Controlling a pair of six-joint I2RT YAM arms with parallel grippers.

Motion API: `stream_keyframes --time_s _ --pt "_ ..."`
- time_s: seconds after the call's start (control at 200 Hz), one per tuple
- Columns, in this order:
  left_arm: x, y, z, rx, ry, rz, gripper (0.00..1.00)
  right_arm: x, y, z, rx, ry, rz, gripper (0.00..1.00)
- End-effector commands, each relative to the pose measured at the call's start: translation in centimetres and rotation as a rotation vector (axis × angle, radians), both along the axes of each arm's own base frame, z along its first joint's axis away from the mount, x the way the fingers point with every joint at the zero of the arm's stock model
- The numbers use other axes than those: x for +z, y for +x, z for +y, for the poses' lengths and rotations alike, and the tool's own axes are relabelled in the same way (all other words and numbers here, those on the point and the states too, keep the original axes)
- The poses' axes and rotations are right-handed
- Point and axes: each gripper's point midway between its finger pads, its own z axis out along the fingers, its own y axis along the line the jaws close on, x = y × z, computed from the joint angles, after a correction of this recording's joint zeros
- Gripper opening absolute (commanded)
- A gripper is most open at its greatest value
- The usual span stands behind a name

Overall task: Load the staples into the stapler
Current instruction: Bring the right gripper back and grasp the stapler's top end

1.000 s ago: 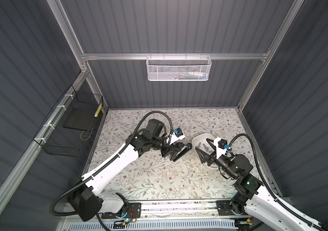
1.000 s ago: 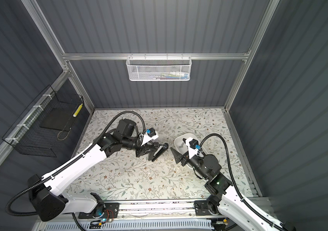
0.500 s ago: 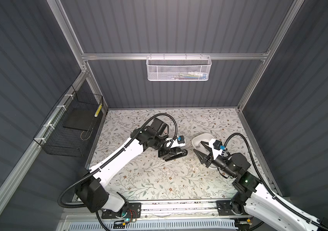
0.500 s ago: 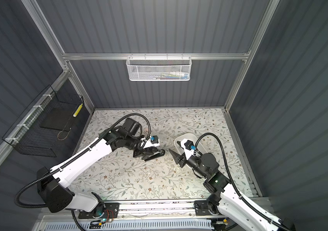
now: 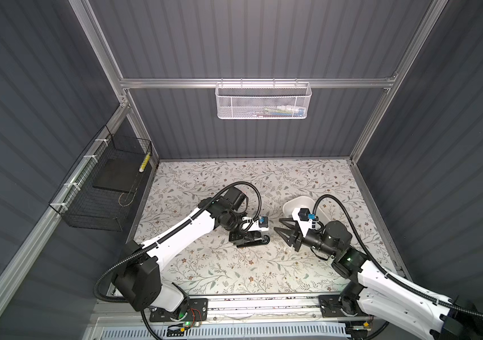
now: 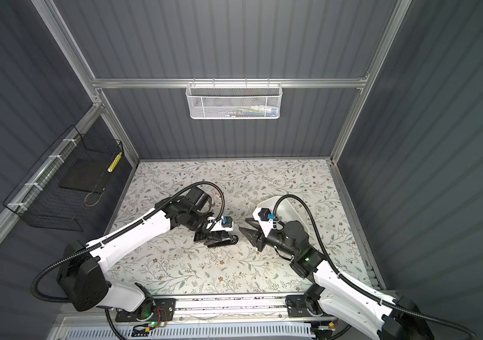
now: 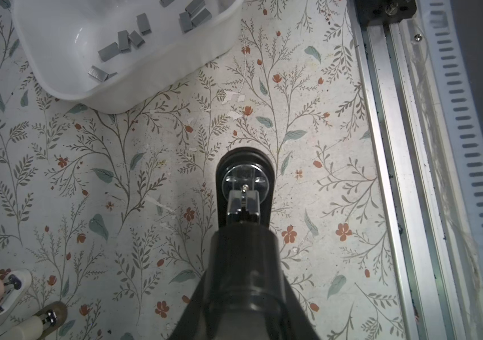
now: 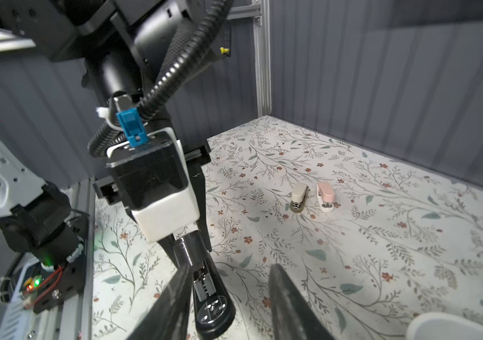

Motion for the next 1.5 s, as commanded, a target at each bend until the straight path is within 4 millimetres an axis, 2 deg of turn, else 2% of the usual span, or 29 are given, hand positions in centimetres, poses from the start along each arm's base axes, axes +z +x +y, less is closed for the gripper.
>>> stream_keyframes --time_s 0.0,0.13,0.285,0.655,1.015,1.041,1.166,1.311,1.496 --pt "3.1 -0.6 -0.9 -0.071 -0.089 -0.022 0.00 0.0 -0.8 0.9 0.076 -0.020 -0.006 0.39" --pt "3.6 -0.6 -0.7 -0.064 -0.083 -0.007 0.00 -0.4 -1.2 1.6 0.127 -0.027 0.001 0.38" --pt "3.7 -0.7 -1.0 -0.072 -0.096 0.013 0.00 -0.5 -1.5 2.1 0.162 -0.015 0.012 0.43" --pt "4.3 -1.6 -1.0 -0.095 -0.127 0.039 0.00 -1.3 -1.7 3.3 0.233 -0.028 0.077 0.42" --pt "4.9 -1.5 -1.0 -0.082 -0.151 0.059 0.00 -2.8 -1.5 4.4 0.258 -0.059 0.130 0.42" --pt "4.9 -1.4 -0.9 -0.073 -0.151 0.063 0.00 -3.7 -1.4 4.6 0.260 -0.075 0.157 0.42" --pt "5.5 -1.1 -0.5 -0.063 -0.192 0.087 0.00 -4.4 -1.3 5.1 0.274 -0.093 0.178 0.42" --pt "6.1 -0.9 -0.1 -0.050 -0.218 0.100 0.00 -4.7 -1.3 5.5 0.284 -0.109 0.189 0.40" --pt "7.1 -1.4 0.2 -0.072 -0.259 0.093 0.00 -5.1 -1.4 5.7 0.295 -0.131 0.194 0.29"
